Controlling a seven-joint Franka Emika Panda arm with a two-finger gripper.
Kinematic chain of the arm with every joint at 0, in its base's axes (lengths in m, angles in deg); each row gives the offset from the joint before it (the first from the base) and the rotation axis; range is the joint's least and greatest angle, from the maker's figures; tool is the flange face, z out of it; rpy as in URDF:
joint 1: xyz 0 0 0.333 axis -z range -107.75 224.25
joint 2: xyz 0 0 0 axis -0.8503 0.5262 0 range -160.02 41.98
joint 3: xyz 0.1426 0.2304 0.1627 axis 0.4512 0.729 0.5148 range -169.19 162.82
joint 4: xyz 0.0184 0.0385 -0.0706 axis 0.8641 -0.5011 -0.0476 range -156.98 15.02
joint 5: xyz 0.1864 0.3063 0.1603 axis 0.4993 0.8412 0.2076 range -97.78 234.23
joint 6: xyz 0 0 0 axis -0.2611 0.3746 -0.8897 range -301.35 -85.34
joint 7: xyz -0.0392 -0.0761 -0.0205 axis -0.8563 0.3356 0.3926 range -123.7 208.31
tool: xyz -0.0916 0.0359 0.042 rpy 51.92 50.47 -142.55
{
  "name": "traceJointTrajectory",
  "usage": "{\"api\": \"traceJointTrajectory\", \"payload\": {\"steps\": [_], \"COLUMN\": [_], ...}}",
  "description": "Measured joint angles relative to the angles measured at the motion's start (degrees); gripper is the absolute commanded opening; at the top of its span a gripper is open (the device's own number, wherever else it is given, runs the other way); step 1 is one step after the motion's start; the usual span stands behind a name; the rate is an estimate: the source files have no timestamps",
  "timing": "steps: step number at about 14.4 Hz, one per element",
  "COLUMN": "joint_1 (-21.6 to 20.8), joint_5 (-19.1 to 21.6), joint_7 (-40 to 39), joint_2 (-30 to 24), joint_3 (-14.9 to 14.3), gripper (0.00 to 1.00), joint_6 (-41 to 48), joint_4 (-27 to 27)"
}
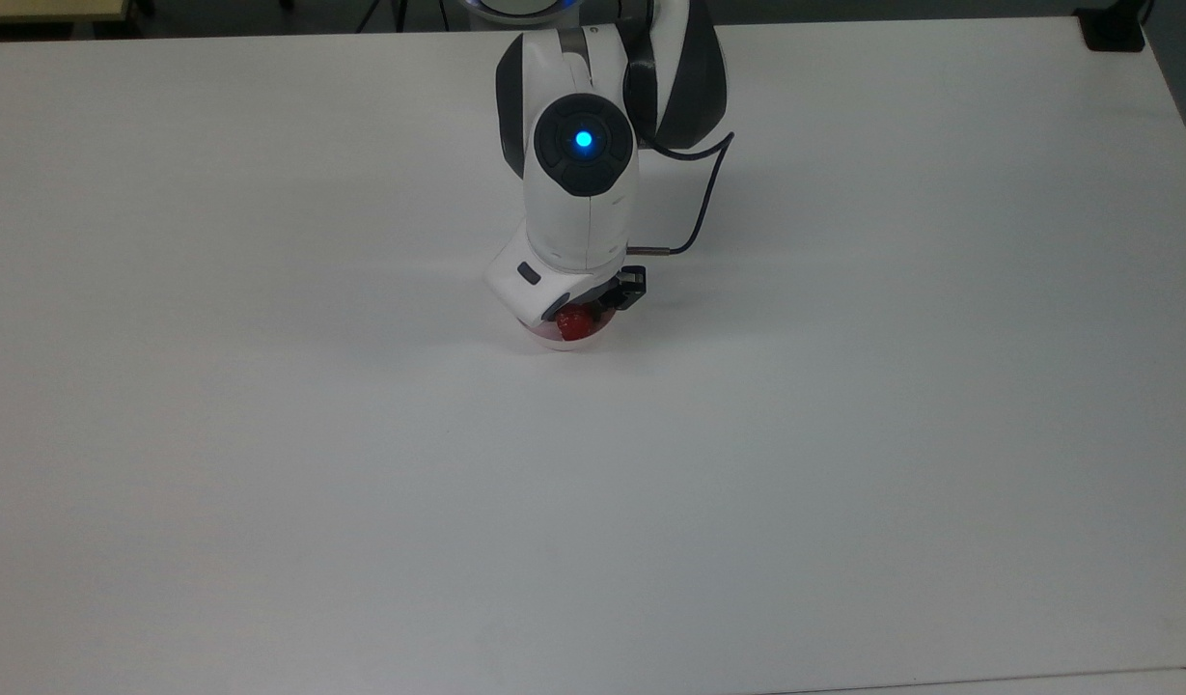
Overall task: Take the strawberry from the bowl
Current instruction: 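Close the gripper fingers around the red strawberry inside the bowl, then lift the strawberry up out of the bowl and move it aside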
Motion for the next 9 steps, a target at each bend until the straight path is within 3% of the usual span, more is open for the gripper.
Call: {"api": "traceJointTrajectory", "payload": {"steps": [6,9], "joint_1": [-0.01,0.33], "joint_5": [0.01,0.22], "joint_7": [0.01,0.00], "joint_2": [-0.54,-3.22], "joint_3": [0.00,-0.11], "gripper": [0.36,0.36], "joint_6": [0.32,4.48], "joint_4": [0.50,3.44]}}
